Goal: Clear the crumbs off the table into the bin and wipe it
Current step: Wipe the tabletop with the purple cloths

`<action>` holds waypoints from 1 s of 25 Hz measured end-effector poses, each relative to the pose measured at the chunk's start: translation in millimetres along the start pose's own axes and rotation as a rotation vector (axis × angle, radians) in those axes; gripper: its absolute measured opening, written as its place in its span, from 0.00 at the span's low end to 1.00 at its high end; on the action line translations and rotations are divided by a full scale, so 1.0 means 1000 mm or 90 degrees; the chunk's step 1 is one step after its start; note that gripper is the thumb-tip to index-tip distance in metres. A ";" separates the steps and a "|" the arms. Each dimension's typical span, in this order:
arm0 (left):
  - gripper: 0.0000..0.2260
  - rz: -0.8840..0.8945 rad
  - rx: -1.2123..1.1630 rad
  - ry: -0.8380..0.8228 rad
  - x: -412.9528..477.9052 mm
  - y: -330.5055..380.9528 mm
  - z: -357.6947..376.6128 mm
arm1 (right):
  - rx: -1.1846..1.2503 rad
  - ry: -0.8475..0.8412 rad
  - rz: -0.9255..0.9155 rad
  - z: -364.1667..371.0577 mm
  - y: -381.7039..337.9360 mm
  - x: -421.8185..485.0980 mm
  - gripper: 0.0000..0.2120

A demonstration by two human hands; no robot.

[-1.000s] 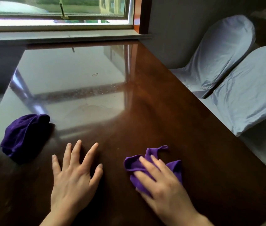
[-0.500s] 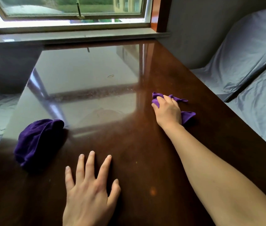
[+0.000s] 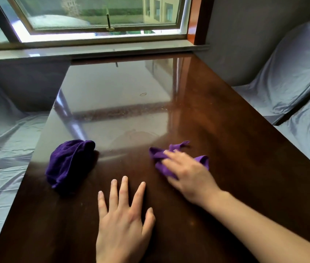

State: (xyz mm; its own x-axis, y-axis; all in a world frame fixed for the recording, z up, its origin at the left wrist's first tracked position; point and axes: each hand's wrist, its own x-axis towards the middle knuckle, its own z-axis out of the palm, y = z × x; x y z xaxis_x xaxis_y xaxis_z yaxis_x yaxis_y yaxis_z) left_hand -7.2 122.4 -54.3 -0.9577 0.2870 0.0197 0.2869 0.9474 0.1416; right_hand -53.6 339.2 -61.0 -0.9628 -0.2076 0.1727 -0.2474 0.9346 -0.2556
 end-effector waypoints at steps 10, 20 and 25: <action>0.26 -0.007 -0.051 0.107 0.012 -0.011 0.023 | -0.102 0.149 0.388 0.006 0.087 0.159 0.18; 0.26 0.005 -0.002 0.066 0.009 -0.004 0.012 | 0.012 0.065 0.163 0.000 0.040 0.165 0.17; 0.26 0.008 -0.014 0.094 0.006 -0.005 0.015 | 0.063 -0.005 -0.171 0.023 -0.030 0.079 0.16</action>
State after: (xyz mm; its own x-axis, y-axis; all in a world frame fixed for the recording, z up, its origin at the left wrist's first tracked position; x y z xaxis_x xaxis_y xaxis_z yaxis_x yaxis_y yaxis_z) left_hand -14.2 121.1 -70.1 -0.9474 0.2730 0.1673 0.2995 0.9403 0.1615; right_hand -125.1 288.0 -61.3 -0.8621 -0.4467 0.2394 -0.5028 0.8133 -0.2929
